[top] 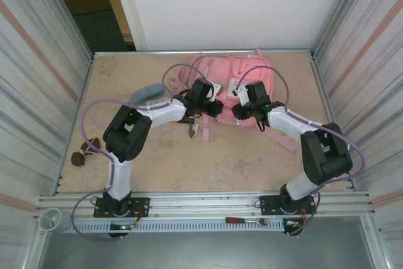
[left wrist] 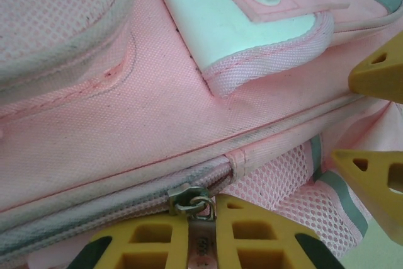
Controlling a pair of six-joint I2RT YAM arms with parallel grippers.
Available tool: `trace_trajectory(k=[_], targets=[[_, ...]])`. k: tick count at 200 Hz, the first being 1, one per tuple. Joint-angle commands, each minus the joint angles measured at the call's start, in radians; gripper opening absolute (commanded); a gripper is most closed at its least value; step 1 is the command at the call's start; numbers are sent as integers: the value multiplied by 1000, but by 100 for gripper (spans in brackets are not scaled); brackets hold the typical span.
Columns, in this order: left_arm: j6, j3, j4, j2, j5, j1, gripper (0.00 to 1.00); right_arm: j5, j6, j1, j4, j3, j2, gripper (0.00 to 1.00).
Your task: Pack the student bag
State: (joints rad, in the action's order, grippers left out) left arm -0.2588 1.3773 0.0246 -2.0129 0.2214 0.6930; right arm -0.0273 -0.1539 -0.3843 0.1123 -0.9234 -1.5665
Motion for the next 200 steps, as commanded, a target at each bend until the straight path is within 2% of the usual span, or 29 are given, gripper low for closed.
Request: trace_trajectory(k=[1, 29, 62, 93, 116, 200], targets=[[0, -3, -52, 74, 35, -6, 0, -20, -54, -1, -39, 14, -8, 44], [3, -2, -49, 78, 36, -6, 0, -29, -101, -16, -27, -44, -80, 45], [7, -13, -52, 91, 36, -5, 0, 34, -146, -29, -2, -81, -139, 44], [9, -18, -49, 98, 27, -7, 0, 78, -144, -15, 5, -73, -140, 15], [22, -18, -37, 111, 1, -8, 0, 130, -118, -6, 27, -56, -122, 0], [87, -24, 72, 167, -138, -62, 0, 225, 33, 106, 103, -7, -22, 0]])
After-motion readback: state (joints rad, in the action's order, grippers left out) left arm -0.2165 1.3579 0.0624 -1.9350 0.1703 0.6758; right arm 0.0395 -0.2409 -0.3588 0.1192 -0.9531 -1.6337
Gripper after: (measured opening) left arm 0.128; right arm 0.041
